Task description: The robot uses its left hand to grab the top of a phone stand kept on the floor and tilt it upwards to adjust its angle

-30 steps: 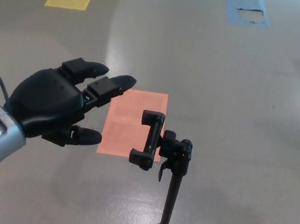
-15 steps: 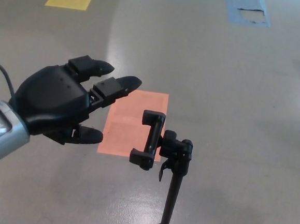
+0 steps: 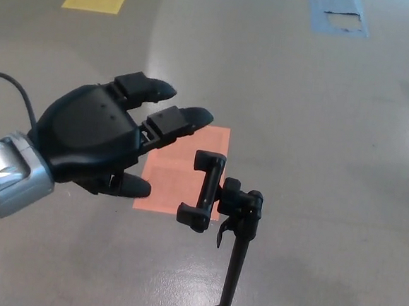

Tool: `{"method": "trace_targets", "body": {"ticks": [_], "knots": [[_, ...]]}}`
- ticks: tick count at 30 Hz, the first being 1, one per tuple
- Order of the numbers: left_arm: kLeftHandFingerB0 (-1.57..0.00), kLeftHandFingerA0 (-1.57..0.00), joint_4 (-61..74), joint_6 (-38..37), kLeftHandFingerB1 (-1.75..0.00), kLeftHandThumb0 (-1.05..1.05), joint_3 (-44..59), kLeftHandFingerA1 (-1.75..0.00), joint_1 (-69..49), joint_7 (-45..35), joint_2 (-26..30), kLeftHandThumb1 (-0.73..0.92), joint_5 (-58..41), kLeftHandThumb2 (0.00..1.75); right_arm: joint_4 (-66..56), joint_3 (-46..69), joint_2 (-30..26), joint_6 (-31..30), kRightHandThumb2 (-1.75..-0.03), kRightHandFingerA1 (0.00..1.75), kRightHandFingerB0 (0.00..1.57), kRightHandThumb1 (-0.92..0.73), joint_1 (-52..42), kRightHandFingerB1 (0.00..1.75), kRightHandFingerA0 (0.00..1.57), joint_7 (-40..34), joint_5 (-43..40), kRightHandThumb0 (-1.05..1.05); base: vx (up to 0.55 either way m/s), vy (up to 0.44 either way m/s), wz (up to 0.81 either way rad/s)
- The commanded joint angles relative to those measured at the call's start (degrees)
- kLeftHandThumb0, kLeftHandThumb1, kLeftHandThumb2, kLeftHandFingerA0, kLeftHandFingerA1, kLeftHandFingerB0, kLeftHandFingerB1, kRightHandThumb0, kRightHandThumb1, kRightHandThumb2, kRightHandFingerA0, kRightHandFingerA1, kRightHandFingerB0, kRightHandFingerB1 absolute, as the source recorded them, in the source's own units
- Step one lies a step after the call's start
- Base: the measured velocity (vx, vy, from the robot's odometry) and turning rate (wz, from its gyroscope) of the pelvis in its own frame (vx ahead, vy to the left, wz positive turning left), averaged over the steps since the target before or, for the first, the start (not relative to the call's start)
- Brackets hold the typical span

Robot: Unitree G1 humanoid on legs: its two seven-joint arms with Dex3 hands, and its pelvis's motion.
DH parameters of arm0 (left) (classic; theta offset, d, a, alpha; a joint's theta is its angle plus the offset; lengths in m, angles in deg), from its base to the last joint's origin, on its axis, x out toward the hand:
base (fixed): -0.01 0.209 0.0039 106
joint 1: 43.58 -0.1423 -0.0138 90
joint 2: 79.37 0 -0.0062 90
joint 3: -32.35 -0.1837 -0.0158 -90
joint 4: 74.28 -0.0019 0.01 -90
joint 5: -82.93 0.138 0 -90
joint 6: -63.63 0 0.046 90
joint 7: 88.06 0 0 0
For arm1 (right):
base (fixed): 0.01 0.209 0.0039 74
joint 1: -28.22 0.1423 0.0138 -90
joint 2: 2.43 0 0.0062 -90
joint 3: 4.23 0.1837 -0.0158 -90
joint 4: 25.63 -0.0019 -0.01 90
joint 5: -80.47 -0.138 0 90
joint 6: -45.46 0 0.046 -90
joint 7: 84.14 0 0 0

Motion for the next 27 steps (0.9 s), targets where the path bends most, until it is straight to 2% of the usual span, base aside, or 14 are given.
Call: {"method": "trace_targets", "body": {"ticks": [1,6,7,8,9,14,15,26,27], "knots": [[0.00,0.00,2.82,-0.43,-0.48,-0.36,0.32,-0.46,-0.38,-2.21,0.10,0.45,0.38,1.02,0.37,-0.28,-1.26,-0.66,-0.62,0.37,0.27,-0.78,0.30,0.31,0.20,0.61,0.26,-0.62,0.00,0.000,0.00],[-0.01,0.00,3.79,-0.02,-0.49,-0.36,0.23,-0.46,-0.76,-3.52,0.04,0.45,0.23,1.03,0.24,-0.56,-1.36,-0.62,-0.63,0.38,0.27,-0.78,0.31,0.32,0.21,0.50,0.46,-0.62,0.00,0.000,0.00],[-0.07,-0.22,4.15,0.06,-0.27,-0.73,0.09,-0.30,-1.06,-3.59,0.05,0.80,0.64,0.64,0.19,-0.59,-1.37,-0.65,-0.63,0.38,0.27,-0.78,0.38,0.31,0.20,0.59,0.44,-0.62,0.00,0.000,0.00],[-0.07,-0.22,4.30,0.00,-0.27,-0.73,0.03,-0.30,-1.26,-3.40,0.07,0.80,1.00,0.64,0.16,-0.58,-1.37,-0.66,-0.63,0.38,0.27,-0.78,0.43,0.31,0.20,0.71,0.40,-0.62,0.00,0.000,0.00],[-0.04,-0.15,4.47,-0.05,-0.31,-0.76,-0.06,-0.42,-1.76,-3.11,0.12,0.66,1.41,0.95,0.18,-0.57,-1.29,-0.63,-0.63,0.39,0.27,-0.77,0.37,0.32,0.19,0.81,0.36,-0.62,0.00,0.000,0.00],[-0.03,-0.14,4.83,0.19,-0.30,-0.78,-0.54,-0.42,-3.07,-3.43,0.38,0.69,2.96,0.98,0.30,-0.88,-1.31,-0.58,-0.63,0.39,0.28,-0.77,0.18,0.33,0.20,0.97,0.74,-0.61,0.00,0.000,0.00],[-0.01,0.00,4.90,0.24,-0.49,-0.36,-0.52,-0.46,-3.24,-3.46,0.39,0.48,3.03,1.05,0.30,-0.85,-1.33,-0.70,-0.63,0.40,0.28,-0.76,0.23,0.33,0.19,1.06,0.71,-0.61,0.00,0.000,0.00],[-0.01,0.00,6.19,0.85,-0.50,-0.36,-0.17,-0.46,-5.62,-3.00,0.55,0.48,5.09,1.05,0.26,-1.16,-1.07,-0.82,-0.63,0.39,0.29,-0.76,0.38,0.33,0.20,1.09,0.90,-0.59,0.00,0.000,0.00],[-0.08,-0.24,6.26,0.86,-0.23,-0.72,-0.06,-0.31,-5.69,-2.95,0.47,0.82,5.24,0.66,0.25,-1.32,-1.04,-0.89,-0.63,0.40,0.30,-0.76,0.49,0.34,0.20,1.10,1.02,-0.59,0.00,0.000,0.00]]}}
